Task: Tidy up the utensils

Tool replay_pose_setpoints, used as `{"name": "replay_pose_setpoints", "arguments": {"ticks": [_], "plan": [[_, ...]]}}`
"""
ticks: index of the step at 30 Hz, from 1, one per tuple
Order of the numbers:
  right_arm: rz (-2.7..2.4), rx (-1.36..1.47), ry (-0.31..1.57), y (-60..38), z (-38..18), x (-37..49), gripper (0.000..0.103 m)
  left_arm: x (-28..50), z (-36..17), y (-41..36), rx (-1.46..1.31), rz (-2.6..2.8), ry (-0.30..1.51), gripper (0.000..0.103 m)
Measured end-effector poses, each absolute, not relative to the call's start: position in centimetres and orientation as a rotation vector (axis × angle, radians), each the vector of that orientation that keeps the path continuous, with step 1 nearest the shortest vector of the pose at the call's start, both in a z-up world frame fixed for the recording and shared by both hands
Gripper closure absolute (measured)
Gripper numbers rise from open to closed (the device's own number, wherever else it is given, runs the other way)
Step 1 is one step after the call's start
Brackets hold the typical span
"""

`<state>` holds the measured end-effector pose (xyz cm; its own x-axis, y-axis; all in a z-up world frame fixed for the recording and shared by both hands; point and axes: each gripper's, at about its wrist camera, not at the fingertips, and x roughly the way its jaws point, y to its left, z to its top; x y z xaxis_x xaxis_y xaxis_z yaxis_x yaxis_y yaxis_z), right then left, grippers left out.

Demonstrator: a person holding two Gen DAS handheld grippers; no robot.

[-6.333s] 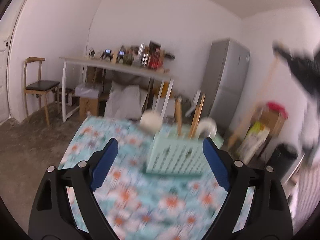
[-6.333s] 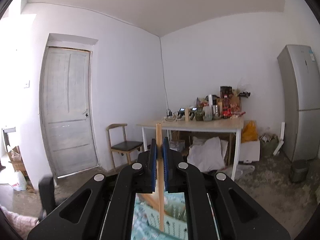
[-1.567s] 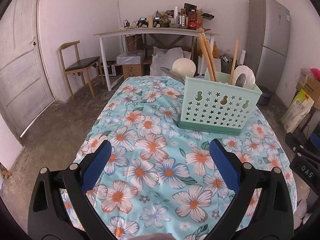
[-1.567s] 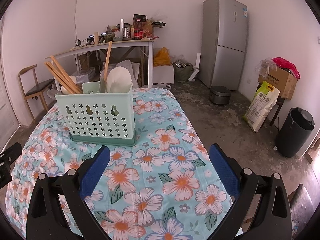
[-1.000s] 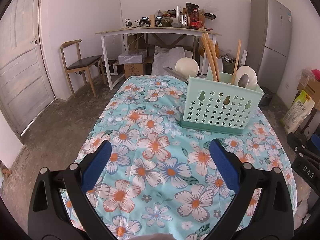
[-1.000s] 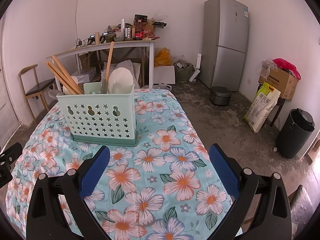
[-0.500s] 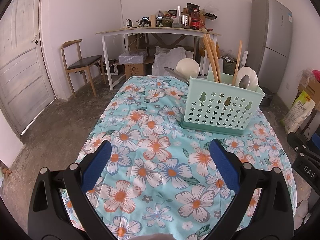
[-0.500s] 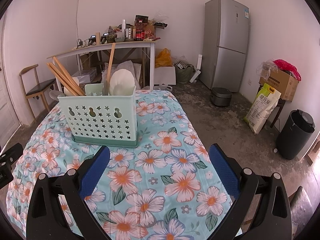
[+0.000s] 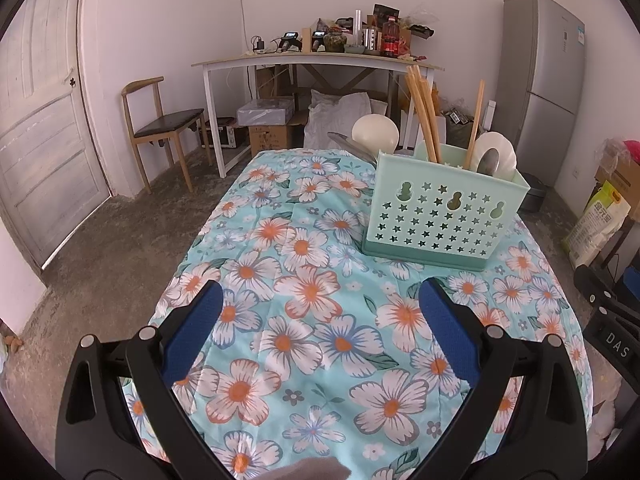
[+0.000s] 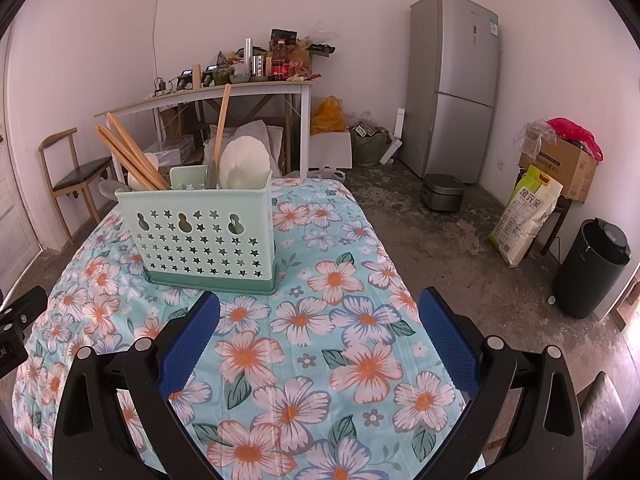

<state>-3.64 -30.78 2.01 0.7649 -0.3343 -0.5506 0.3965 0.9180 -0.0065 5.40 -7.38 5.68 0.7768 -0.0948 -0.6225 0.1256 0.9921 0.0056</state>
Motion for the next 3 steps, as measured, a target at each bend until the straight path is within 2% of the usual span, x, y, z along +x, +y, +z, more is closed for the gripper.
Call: {"name": "replay_pose_setpoints", "arguments": {"ticks": [3], "plan": [[-0.398,0.112,0.576,-30.88,1.96,-3.66,0.006,5.40,5.68,-7.37,0.049,-0.119,0.671,0.008]]}}
